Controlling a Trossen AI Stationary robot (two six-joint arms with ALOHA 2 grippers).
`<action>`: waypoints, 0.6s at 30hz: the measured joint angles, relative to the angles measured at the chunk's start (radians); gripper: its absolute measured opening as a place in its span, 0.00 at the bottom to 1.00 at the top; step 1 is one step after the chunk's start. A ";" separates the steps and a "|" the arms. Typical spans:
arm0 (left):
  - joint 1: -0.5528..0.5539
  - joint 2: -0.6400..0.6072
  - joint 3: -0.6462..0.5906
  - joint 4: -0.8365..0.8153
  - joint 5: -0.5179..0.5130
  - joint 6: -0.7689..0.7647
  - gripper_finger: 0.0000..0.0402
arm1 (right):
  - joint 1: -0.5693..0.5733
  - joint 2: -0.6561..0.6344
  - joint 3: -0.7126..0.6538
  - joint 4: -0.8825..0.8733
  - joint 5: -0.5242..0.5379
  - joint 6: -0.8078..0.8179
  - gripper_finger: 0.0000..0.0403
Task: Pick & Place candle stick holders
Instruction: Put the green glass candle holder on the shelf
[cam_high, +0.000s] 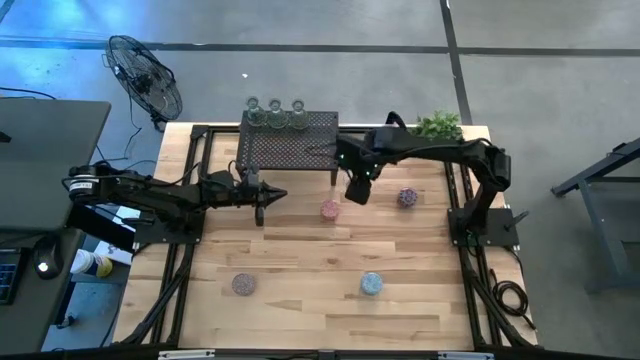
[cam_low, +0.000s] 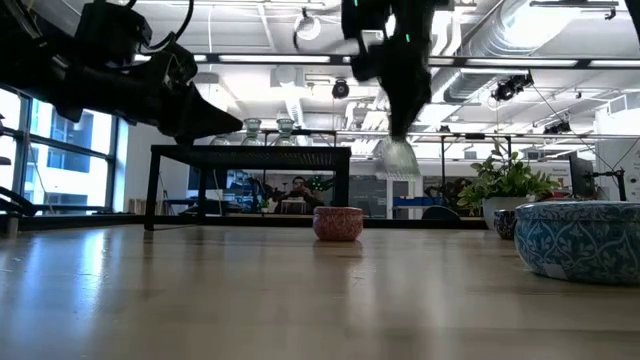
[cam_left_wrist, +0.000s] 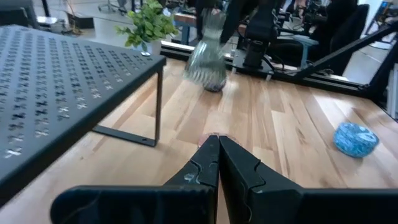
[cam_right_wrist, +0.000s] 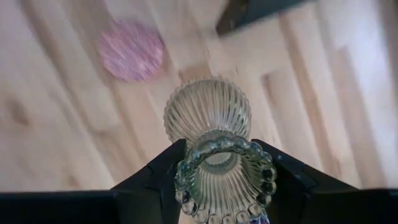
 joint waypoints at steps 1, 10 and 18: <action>0.000 0.000 0.000 -0.006 0.009 -0.001 0.01 | 0.000 -0.001 -0.046 0.029 0.000 -0.002 0.41; 0.000 0.000 0.000 -0.022 0.015 -0.024 0.01 | -0.018 -0.007 -0.300 0.276 -0.021 -0.014 0.39; 0.000 0.000 0.000 -0.023 0.015 -0.024 0.01 | -0.018 -0.009 -0.350 0.380 -0.028 -0.013 0.51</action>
